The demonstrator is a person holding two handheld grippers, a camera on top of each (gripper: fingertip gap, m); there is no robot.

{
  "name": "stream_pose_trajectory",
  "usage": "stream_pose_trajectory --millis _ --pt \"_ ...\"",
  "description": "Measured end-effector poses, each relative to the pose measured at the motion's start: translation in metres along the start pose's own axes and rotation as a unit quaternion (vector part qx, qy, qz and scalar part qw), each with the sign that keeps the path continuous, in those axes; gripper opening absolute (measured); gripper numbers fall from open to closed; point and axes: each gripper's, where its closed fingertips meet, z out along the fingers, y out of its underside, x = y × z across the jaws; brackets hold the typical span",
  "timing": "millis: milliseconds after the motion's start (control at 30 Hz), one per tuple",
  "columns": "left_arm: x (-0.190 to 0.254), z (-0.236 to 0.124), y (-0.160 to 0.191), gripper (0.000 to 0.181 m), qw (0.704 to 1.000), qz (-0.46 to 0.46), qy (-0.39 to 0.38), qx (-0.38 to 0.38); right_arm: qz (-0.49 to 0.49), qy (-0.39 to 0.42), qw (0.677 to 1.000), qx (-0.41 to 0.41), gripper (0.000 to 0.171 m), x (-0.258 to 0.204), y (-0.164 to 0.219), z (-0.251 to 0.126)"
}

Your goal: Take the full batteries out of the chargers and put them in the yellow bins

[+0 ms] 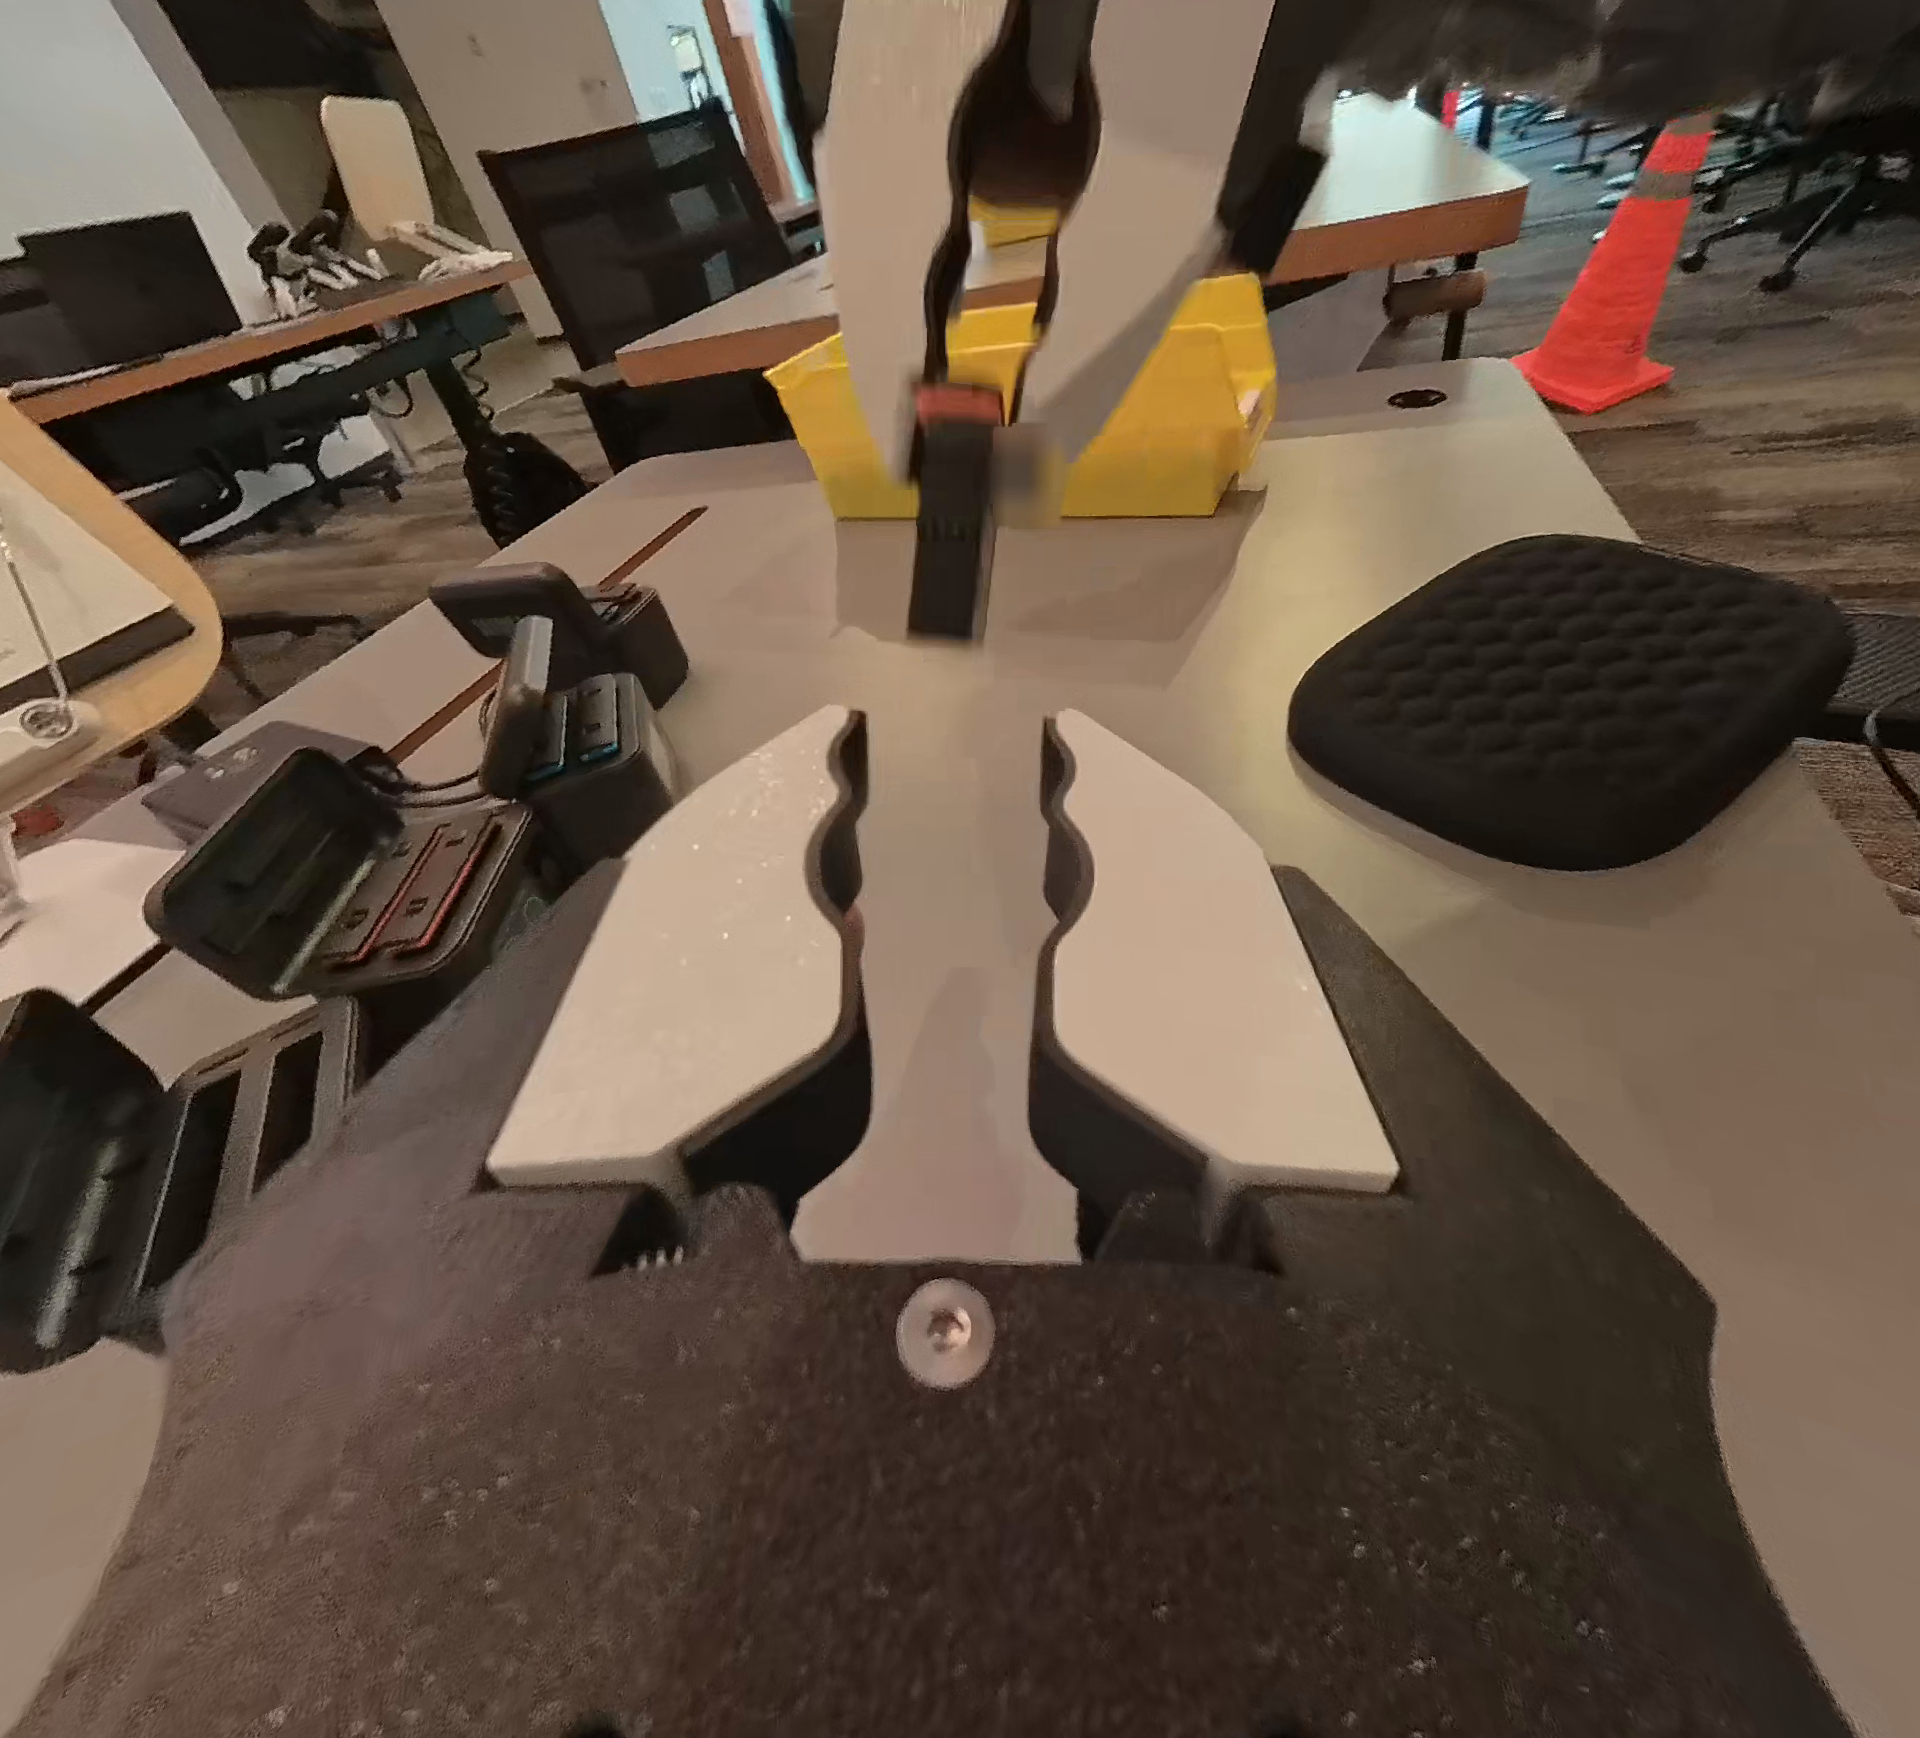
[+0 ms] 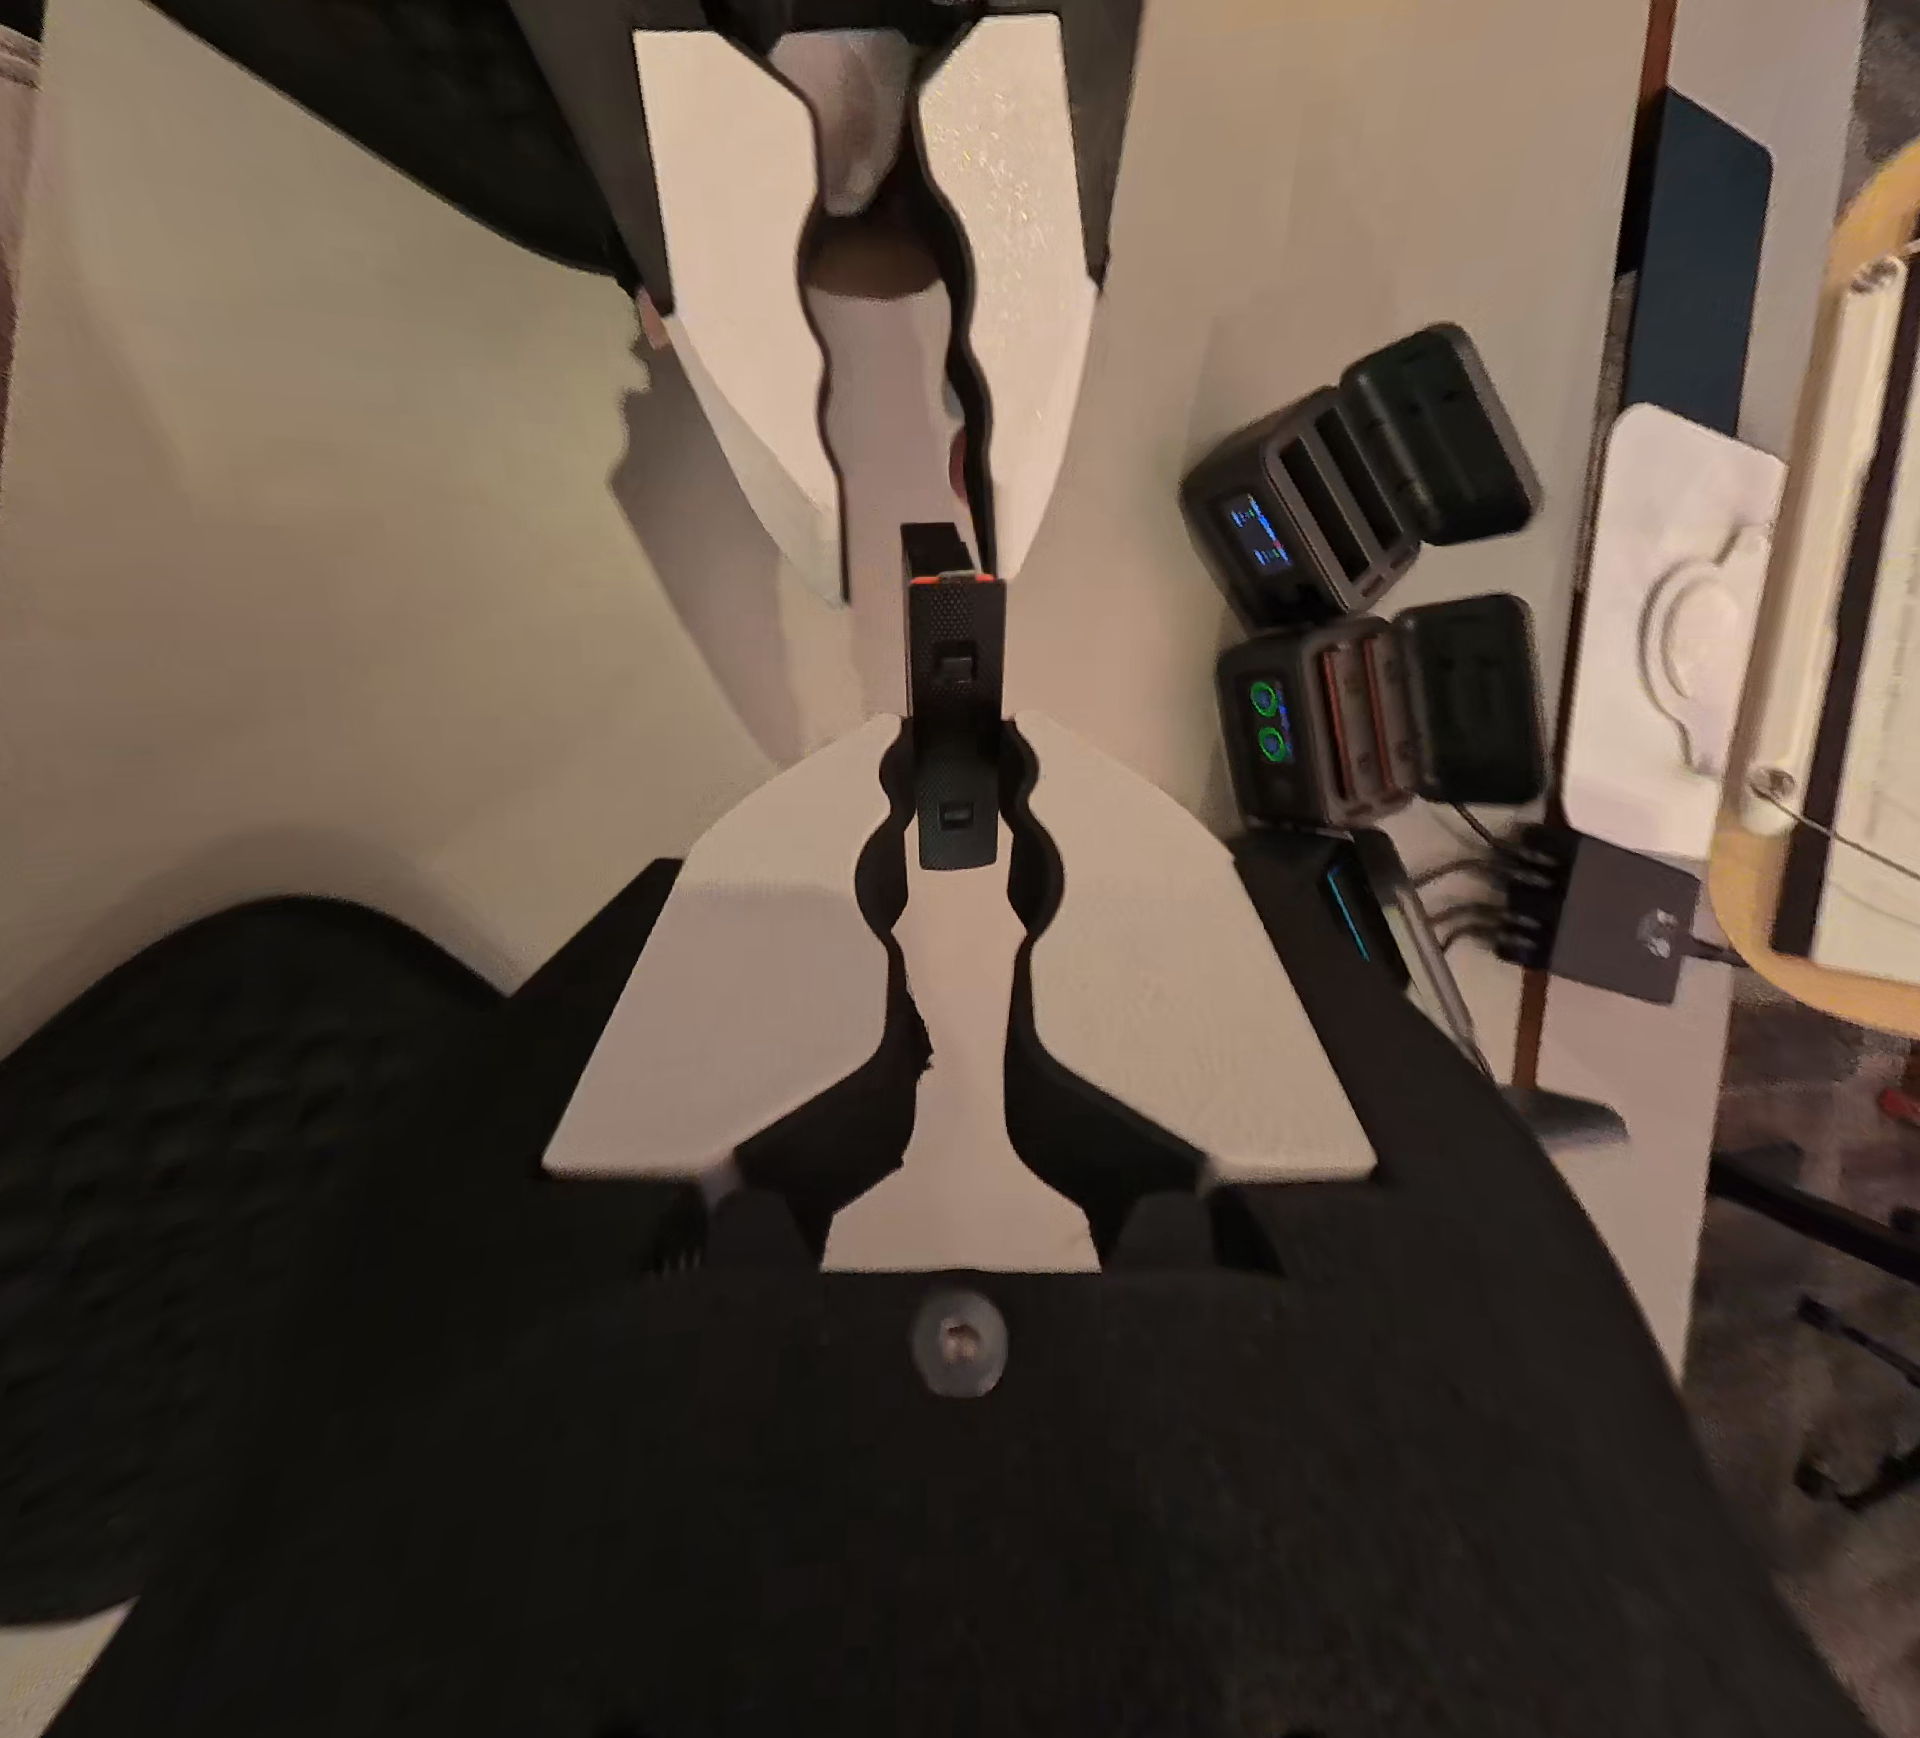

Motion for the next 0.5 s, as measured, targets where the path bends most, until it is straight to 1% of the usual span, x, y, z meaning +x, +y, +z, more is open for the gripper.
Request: stream_pose_trajectory --millis 133,200,300,400,500 --pt "-0.011 -0.001 0.004 0.034 1.000 -0.011 -0.025 -0.007 0.020 0.046 0.998 -0.043 0.014 0.032 0.027 -0.052" --pt "-0.017 -0.002 0.007 0.034 0.999 -0.016 -0.037 -0.012 0.033 0.077 0.993 -0.083 0.014 0.049 0.052 -0.085" --pt "-0.022 -0.003 0.012 0.031 0.998 -0.022 -0.048 -0.023 0.056 0.113 0.980 -0.155 0.014 0.066 0.101 -0.138" --pt "-0.025 -0.002 0.017 0.030 0.998 -0.017 -0.055 -0.032 0.092 0.121 0.961 -0.229 0.014 0.060 0.161 -0.182" --pt "-0.025 0.000 0.020 0.030 0.998 -0.016 -0.056 -0.038 0.134 0.097 0.941 -0.294 0.014 0.030 0.223 -0.204"
